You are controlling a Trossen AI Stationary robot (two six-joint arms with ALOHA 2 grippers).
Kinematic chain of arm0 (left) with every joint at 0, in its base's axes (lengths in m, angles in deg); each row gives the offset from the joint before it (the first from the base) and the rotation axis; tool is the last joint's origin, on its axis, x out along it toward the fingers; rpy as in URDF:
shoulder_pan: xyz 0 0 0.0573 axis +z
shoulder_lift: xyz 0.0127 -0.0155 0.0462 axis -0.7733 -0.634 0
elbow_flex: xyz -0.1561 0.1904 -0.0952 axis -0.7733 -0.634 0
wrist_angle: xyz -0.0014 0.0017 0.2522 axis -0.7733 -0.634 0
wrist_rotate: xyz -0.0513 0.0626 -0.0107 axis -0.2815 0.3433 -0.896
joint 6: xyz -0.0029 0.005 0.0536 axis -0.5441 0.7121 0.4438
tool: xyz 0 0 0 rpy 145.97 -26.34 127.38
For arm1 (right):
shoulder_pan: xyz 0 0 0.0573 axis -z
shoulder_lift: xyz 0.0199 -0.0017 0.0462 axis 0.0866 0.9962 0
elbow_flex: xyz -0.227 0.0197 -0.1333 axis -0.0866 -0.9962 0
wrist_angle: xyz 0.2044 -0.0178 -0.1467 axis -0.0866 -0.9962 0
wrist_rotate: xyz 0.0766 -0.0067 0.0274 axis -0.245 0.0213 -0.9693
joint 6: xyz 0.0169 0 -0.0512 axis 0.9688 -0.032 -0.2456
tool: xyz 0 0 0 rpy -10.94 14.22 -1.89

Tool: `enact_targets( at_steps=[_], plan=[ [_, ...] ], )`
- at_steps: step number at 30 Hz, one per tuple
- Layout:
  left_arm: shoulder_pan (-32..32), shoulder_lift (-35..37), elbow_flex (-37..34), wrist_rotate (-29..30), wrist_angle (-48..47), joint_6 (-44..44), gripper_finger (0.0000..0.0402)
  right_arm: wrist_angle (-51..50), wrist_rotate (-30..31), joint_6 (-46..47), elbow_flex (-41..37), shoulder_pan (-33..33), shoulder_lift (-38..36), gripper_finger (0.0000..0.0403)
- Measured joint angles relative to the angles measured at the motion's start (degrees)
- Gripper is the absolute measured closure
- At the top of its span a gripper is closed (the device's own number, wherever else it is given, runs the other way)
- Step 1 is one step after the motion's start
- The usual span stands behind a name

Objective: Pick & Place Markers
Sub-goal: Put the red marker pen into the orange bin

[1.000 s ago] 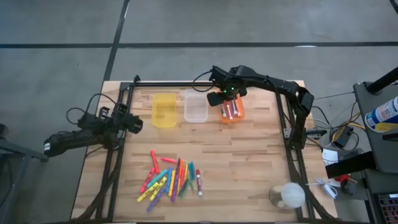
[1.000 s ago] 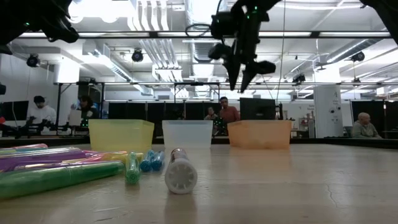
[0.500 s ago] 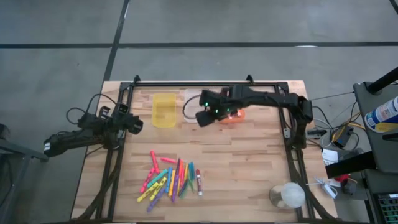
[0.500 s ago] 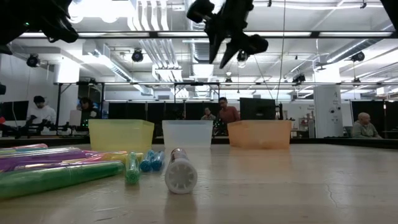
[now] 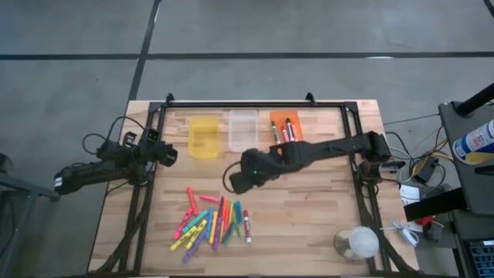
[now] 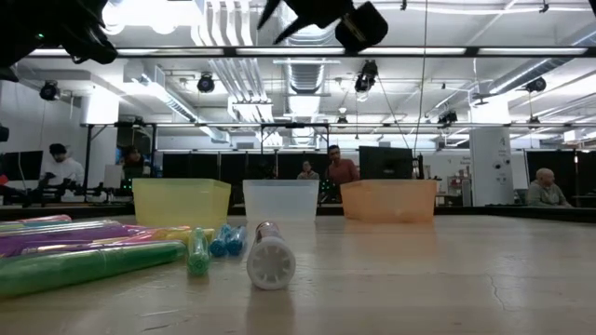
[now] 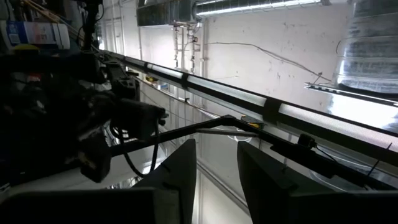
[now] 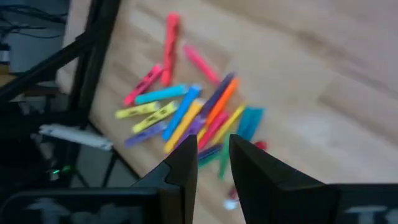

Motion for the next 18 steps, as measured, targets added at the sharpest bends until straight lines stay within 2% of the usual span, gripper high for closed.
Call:
enact_targets(
  at_steps=[4,9,14,18],
  plan=[
    [0.0,0.0,0.0,-0.6,0.0,-0.1,0.0290,1.3,0.0,4.9,-0.2,-2.7,1.0,0.0307],
    [0.0,0.0,0.0,-0.9,-0.1,-0.1,0.0290,3.4,-0.5,8.3,-0.1,-5.7,3.8,0.0264],
    [0.0,0.0,0.0,-1.8,-0.5,-0.7,0.0290,7.4,-6.5,10.1,-0.1,-7.4,8.3,0.0213],
    [0.0,0.0,0.0,-2.5,-0.4,-0.9,0.0290,7.4,-8.8,13.4,-0.2,-8.5,11.0,0.0197]
  ],
)
